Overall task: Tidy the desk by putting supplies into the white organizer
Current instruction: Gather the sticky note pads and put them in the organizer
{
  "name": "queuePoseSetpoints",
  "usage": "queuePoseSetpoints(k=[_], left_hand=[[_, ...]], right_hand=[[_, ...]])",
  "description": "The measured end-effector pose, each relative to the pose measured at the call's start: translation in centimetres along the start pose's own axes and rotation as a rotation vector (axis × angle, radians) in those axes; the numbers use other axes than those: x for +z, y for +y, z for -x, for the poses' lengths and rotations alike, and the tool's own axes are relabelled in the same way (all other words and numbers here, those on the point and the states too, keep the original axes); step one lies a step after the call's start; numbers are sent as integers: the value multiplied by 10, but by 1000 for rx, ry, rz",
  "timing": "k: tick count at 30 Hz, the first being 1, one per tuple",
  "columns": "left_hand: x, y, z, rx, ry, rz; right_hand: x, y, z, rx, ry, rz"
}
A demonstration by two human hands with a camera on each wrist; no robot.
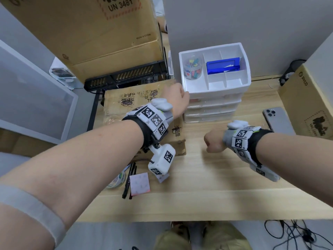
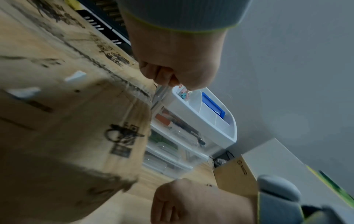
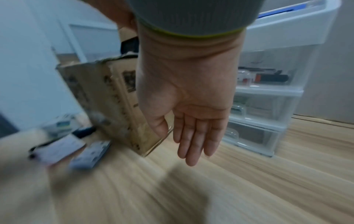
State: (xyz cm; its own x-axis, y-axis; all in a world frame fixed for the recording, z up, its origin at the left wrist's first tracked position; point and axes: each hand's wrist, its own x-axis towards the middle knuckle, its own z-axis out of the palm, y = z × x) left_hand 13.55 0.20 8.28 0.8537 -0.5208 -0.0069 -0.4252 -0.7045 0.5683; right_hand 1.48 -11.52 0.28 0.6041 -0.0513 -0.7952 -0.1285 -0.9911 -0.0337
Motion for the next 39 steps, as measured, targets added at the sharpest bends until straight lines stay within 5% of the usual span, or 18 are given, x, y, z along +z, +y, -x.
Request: queuePoseSetpoints(k=[4,9,14,19,22,26,34,39], left_hand=[[-26,-24,58,225,-101,-1],[-54,-80,127,451,-127,-165],[-62,-159,179,369,-320,-453],[-39,-213,219,196,-519,-604],[-11,-239,230,86,-653,-671],[21,-254,227,-18,-620,-679],[54,-247,211,-88,-601,-658],[50,-232,196,-57,-646,-687]], right_hand=[[22,-38,-4,-85,-164,161],[30,-102,-14,-239,-177,281],[40,-166,-21,-376,-86,393],[54,-182,-34,-470,113,207],[64,-188,-40,-388,174,171],[72,-191,-51,-235,135,248],[91,-180,-72,-202,222,119],[91,-158,-69,-165,81,22]])
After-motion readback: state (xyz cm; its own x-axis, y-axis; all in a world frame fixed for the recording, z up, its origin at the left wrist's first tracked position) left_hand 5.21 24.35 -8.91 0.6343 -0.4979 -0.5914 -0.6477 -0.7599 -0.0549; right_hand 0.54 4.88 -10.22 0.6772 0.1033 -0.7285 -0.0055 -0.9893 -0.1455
